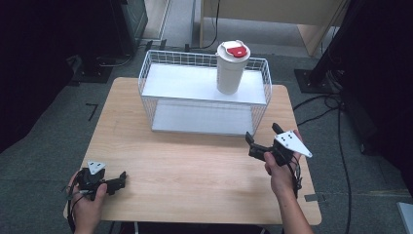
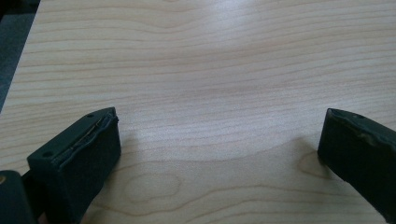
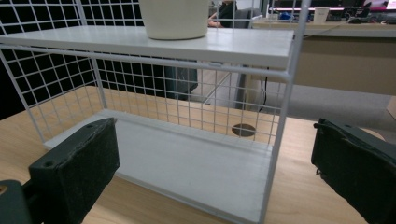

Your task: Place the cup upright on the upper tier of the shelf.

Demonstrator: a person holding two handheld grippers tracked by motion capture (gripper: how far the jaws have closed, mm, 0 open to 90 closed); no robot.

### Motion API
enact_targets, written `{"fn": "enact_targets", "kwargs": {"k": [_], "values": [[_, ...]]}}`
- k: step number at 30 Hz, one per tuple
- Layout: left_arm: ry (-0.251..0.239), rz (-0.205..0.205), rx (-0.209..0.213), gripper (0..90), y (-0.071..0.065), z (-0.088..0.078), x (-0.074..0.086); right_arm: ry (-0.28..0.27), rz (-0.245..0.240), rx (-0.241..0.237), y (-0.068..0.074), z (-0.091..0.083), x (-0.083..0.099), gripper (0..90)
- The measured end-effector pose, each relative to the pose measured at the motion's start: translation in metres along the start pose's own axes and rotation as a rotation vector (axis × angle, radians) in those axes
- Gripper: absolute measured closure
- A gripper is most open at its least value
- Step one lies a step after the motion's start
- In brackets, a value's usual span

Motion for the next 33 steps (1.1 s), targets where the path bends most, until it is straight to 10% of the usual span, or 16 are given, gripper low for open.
{"fn": "enact_targets", "kwargs": {"k": [33], "values": [[0.000,-0.002,0.001,0.0,0.000,0.000,0.000,0.082,0.080,0.126,-0.055,-0.046,0.066,0.7]]}}
Point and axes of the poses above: each handheld gripper's, and its own axes: z roughly forward along the jaws, x roughly out of its underside, y roughly to its left, the point moved 5 cm from there along z, roughly forward along the jaws, and after that the axes turned 7 degrees about y, right-handed, at the moved point
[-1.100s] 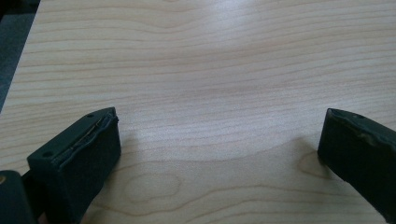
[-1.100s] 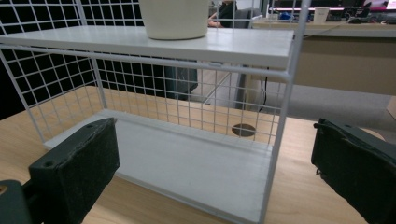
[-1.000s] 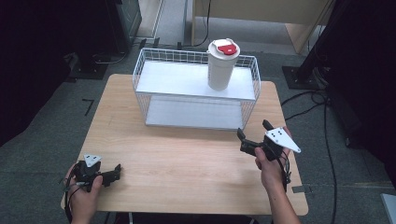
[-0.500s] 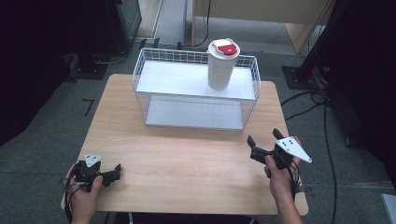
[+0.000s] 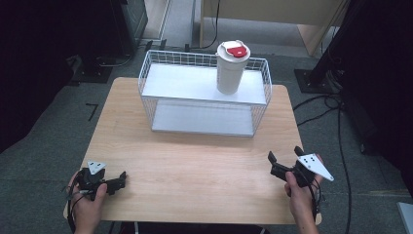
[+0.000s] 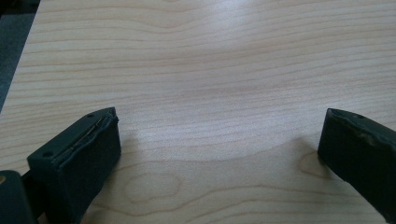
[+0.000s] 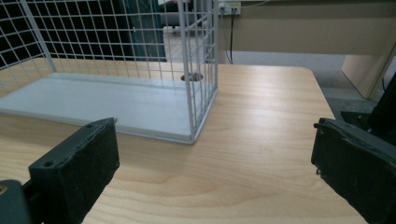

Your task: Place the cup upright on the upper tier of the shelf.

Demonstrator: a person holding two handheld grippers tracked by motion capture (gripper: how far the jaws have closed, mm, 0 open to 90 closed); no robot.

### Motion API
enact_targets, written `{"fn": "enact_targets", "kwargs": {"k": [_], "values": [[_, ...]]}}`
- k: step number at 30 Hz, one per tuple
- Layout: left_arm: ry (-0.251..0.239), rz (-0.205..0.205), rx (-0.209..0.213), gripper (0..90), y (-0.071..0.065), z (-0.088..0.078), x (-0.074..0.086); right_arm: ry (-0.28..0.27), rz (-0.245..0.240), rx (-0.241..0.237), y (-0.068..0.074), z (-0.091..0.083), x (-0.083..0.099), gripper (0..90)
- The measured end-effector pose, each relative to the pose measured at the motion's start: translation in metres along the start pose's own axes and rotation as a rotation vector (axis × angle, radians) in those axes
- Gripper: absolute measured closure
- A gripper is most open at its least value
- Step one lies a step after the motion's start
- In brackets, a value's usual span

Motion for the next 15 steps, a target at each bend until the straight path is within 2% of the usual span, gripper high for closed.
{"fn": "enact_targets", "kwargs": {"k": [15], "values": [[0.000,0.001,0.000,0.0,0.000,0.000,0.000,0.065,0.017,0.063,-0.028,-0.011,0.033,0.7]]}}
Point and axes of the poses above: each handheld gripper's, and its own axes: z roughly forward along the jaws, x roughly out of its underside, y roughly to its left, the point moved 5 cm from there along z, roughly forward along the jaws, and after that the axes turned 7 degrees about y, right-handed, at the moved point
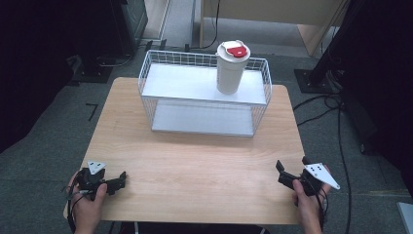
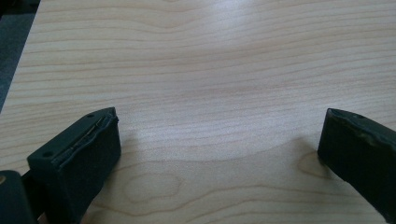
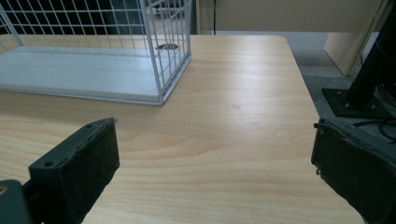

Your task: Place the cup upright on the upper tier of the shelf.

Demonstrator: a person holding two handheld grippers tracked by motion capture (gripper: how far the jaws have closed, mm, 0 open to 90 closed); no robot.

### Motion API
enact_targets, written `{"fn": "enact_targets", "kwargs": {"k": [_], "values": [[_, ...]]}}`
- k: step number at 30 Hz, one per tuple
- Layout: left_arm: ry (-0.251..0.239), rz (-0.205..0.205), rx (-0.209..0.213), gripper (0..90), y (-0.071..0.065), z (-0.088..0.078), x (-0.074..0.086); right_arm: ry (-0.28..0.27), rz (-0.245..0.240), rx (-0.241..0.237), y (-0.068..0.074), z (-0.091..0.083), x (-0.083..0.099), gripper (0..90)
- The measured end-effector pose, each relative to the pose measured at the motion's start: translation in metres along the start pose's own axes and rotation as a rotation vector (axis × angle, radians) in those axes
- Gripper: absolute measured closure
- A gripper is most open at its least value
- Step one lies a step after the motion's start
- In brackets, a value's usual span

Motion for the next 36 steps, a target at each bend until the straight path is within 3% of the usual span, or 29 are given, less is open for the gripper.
{"fn": "enact_targets", "kwargs": {"k": [10,22,26,29,32,36], "values": [[0.000,-0.001,0.000,0.0,0.000,0.000,0.000,0.043,0.011,0.043,-0.020,-0.006,0.020,0.7],[0.000,-0.001,0.000,0.0,0.000,0.000,0.000,0.131,0.022,0.057,-0.034,-0.011,0.040,0.7],[-0.001,-0.001,0.000,0.0,0.000,0.000,0.000,0.173,0.020,0.062,-0.035,-0.010,0.042,0.7],[-0.001,-0.001,0.000,0.0,0.000,0.000,0.000,0.233,0.011,0.062,-0.035,-0.010,0.046,0.7],[-0.001,-0.001,0.000,0.0,0.000,0.000,0.000,0.286,-0.019,0.081,-0.036,-0.009,0.050,0.7],[-0.001,-0.001,0.000,0.0,0.000,0.000,0.000,0.339,-0.045,0.068,-0.035,-0.010,0.054,0.6]]}}
Point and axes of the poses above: each handheld gripper's, and its own axes: z roughly forward along the jaws, x roughly out of its underside, y roughly to its left, the point moved 5 cm from there along z, roughly forward along the jaws, and after that the axes turned 7 degrees about y, right-handed, at the moved point
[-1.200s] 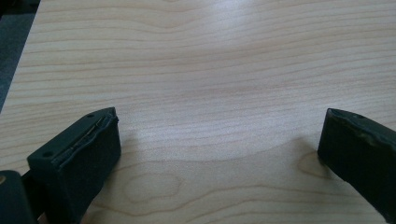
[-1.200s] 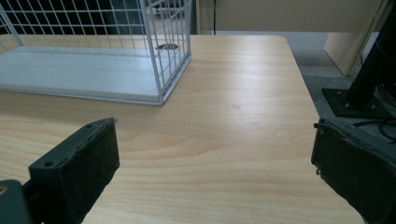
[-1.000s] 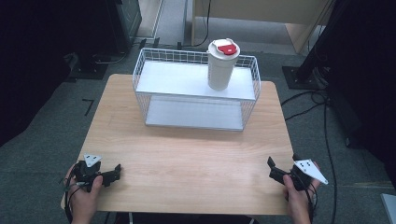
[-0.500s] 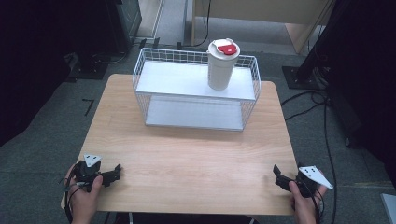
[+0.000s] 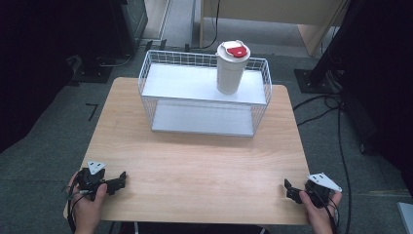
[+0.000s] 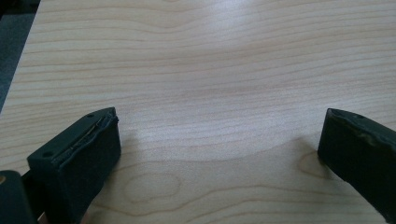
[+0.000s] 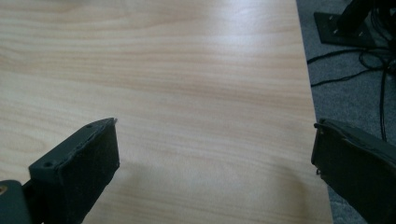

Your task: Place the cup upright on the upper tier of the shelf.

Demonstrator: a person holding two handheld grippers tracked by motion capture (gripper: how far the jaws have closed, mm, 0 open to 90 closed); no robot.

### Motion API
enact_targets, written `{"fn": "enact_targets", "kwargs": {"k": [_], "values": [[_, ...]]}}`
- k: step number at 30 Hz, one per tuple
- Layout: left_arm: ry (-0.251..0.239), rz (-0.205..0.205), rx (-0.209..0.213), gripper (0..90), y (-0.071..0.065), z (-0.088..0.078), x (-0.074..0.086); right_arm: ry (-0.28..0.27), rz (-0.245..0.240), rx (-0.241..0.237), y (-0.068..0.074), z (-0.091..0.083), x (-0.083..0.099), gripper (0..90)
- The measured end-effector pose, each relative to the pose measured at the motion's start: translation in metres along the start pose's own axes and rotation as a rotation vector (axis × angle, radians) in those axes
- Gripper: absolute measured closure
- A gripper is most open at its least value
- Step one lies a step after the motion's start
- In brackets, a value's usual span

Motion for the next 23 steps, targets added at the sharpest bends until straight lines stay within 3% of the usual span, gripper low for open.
{"fn": "enact_targets", "kwargs": {"k": [6,23], "values": [[0.000,0.000,0.000,0.0,0.0000,0.0000,0.0000,0.085,-0.032,-0.026,0.0027,0.0035,0.0051,0.5],[-0.001,0.000,-0.001,0.0,0.0001,0.0001,-0.0001,0.093,-0.026,-0.037,0.0027,0.0038,0.0056,0.1]]}}
Point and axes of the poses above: each handheld gripper's, and its own axes: z roughly forward along the jaws, x roughly out of its underside, y roughly to its left, the point moved 5 cm from there along z, roughly forward along the jaws, and after that the axes turned 7 degrees about y, right-handed, at the moved point
